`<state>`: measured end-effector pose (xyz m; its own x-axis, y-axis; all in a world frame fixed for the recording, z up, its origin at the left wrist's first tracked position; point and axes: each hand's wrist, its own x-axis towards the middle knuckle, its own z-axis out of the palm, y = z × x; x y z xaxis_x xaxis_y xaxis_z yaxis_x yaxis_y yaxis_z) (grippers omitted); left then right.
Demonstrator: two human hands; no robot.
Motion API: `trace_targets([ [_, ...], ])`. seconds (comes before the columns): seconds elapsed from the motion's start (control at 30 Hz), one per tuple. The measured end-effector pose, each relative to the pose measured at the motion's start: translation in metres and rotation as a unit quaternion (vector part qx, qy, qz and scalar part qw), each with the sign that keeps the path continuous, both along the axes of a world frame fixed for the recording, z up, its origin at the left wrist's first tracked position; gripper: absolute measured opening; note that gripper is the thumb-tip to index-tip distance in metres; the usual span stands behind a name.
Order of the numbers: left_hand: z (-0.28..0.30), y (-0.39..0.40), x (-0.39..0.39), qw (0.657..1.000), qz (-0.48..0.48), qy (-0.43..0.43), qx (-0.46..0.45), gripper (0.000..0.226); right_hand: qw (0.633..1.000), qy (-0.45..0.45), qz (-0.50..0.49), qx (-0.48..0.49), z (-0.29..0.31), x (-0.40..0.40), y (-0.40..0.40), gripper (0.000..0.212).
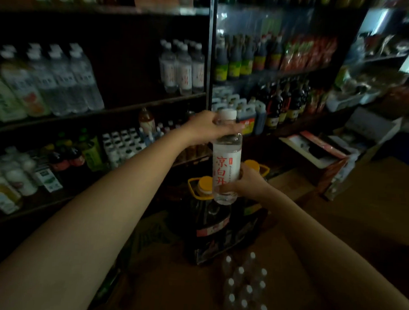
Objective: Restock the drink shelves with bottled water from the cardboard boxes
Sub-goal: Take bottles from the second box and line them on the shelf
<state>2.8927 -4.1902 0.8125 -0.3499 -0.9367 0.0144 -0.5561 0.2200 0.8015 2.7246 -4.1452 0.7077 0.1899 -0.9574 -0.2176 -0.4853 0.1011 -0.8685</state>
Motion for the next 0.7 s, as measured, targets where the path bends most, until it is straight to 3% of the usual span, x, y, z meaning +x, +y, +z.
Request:
trace_targets([
  [0.17,0.026,0.003,0.031,0.999,0.008,0.051,0.007,0.037,0.999,-0.047,0.002,-0.013,0.039,0.023,-0.014,0.043],
  [0.33,0.030,-0.015,0.067,0.995,0.043,0.095,0.013,0.056,0.998,-0.066,0.012,-0.007,0.051,0.058,-0.041,0.037],
  [0.4,0.029,-0.029,0.080,0.994,0.048,0.097,-0.002,0.051,0.998,-0.064,0.013,-0.011,0.052,0.071,-0.058,0.049],
  [0.47,0.030,-0.048,0.095,0.994,0.056,0.096,-0.006,0.049,0.998,-0.059,0.001,-0.011,0.051,0.085,-0.079,0.083],
  [0.53,0.029,-0.072,0.111,0.995,0.058,0.086,0.009,0.061,0.998,-0.054,-0.009,-0.018,0.045,0.096,-0.104,0.102],
  [0.6,0.031,-0.095,0.124,0.995,0.046,0.085,0.016,0.061,0.999,-0.043,-0.012,-0.032,0.043,0.106,-0.128,0.100],
  [0.7,0.032,-0.131,0.142,0.996,0.015,0.085,0.010,0.045,0.997,-0.028,-0.015,-0.068,0.051,0.126,-0.155,0.077],
])
